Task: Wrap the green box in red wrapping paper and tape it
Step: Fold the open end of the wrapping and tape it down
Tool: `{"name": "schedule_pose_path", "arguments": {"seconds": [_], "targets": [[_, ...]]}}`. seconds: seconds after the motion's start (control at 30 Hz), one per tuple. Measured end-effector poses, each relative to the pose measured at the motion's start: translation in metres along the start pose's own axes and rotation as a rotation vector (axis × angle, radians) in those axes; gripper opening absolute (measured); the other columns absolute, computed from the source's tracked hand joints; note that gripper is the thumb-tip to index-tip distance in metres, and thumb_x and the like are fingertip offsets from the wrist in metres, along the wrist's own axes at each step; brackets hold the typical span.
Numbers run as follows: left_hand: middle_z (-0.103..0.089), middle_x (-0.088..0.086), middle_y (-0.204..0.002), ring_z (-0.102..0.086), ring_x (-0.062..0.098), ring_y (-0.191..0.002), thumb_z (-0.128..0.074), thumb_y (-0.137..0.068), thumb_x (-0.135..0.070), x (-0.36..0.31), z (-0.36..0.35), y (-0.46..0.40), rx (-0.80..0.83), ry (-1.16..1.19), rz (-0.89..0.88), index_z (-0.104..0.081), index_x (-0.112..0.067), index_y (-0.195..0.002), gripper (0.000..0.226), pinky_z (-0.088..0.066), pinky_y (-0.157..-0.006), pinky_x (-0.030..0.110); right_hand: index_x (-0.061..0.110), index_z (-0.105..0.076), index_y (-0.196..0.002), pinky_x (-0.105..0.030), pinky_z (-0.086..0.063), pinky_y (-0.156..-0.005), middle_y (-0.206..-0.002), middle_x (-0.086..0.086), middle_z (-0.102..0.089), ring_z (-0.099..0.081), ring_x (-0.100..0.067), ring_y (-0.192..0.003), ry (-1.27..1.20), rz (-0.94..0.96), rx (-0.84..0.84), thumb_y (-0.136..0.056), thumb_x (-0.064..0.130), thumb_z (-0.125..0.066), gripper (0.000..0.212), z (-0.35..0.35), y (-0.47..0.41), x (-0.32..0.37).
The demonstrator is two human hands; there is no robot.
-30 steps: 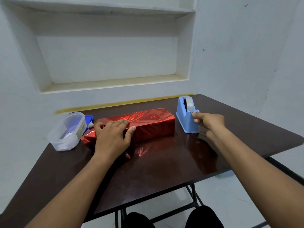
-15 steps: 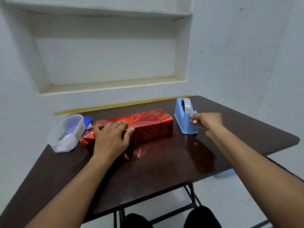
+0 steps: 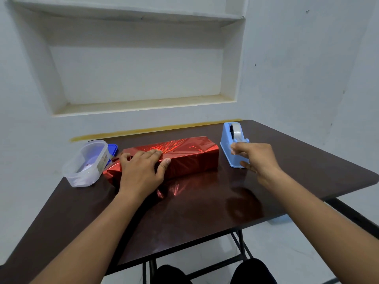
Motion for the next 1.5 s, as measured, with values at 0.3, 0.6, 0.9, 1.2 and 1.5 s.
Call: {"name": "schedule_pose_path", "arguments": {"seconds": [0.3, 0.6, 0.9, 1.2, 1.5], "targets": [[-0.07, -0.007, -0.132, -0.063, 0.017, -0.119, -0.03, -0.098, -0.066, -0.001, 0.001, 0.0, -0.013, 0.017, -0.003, -0.071, -0.026, -0.128, 0.064, -0.033, -0.1, 0.055, 0.012, -0.082, -0.079, -0.035, -0.059, -0.086, -0.091, 0.001, -0.079, -0.071, -0.011, -0.099, 0.126, 0.143, 0.317, -0.084, 0.02, -0.077, 0.01, -0.051, 0.021, 0.059], [-0.068, -0.01, -0.136, -0.06, 0.014, -0.123, -0.028, -0.099, -0.067, -0.001, 0.001, 0.0, 0.011, -0.002, 0.006, -0.067, -0.028, -0.132, 0.065, -0.03, -0.102, 0.053, 0.009, -0.07, -0.075, -0.031, -0.05, -0.07, -0.069, -0.005, -0.067, -0.061, -0.01, -0.056, 0.226, 0.077, 0.454, -0.081, 0.008, -0.07, 0.007, -0.105, 0.017, 0.073], [-0.065, -0.012, -0.14, -0.057, 0.013, -0.126, -0.026, -0.1, -0.066, 0.001, 0.0, 0.001, 0.028, -0.027, 0.012, -0.064, -0.029, -0.136, 0.064, -0.03, -0.104, 0.054, 0.006, -0.074, -0.08, -0.025, -0.046, -0.058, -0.069, -0.004, -0.065, -0.063, -0.015, -0.058, 0.603, 0.058, 0.687, -0.077, 0.011, -0.069, 0.008, -0.182, -0.017, 0.078], [-0.062, -0.011, -0.144, -0.054, 0.013, -0.131, -0.027, -0.1, -0.066, 0.0, 0.0, 0.001, 0.035, -0.015, 0.011, -0.061, -0.029, -0.14, 0.064, -0.025, -0.107, 0.054, 0.01, -0.069, -0.078, -0.022, -0.036, -0.052, -0.067, 0.0, -0.063, -0.057, -0.012, -0.056, 0.805, 0.06, 0.856, -0.078, 0.014, -0.069, 0.004, -0.219, -0.023, 0.065], [-0.062, -0.012, -0.143, -0.055, 0.012, -0.129, -0.023, -0.099, -0.067, 0.001, -0.001, 0.0, 0.053, -0.002, 0.024, -0.062, -0.03, -0.139, 0.067, -0.027, -0.107, 0.054, 0.013, -0.073, -0.068, -0.023, -0.036, -0.054, -0.064, 0.0, -0.063, -0.056, -0.011, -0.058, 0.849, 0.099, 0.913, -0.082, 0.015, -0.072, 0.014, -0.229, -0.034, 0.054]]}}
Point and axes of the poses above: each hand's wrist, its own y-axis away from the middle knuckle, its own z-axis out of the back of the hand, x = y × z, the point moved 10 cm from there along -y, towards the middle knuckle
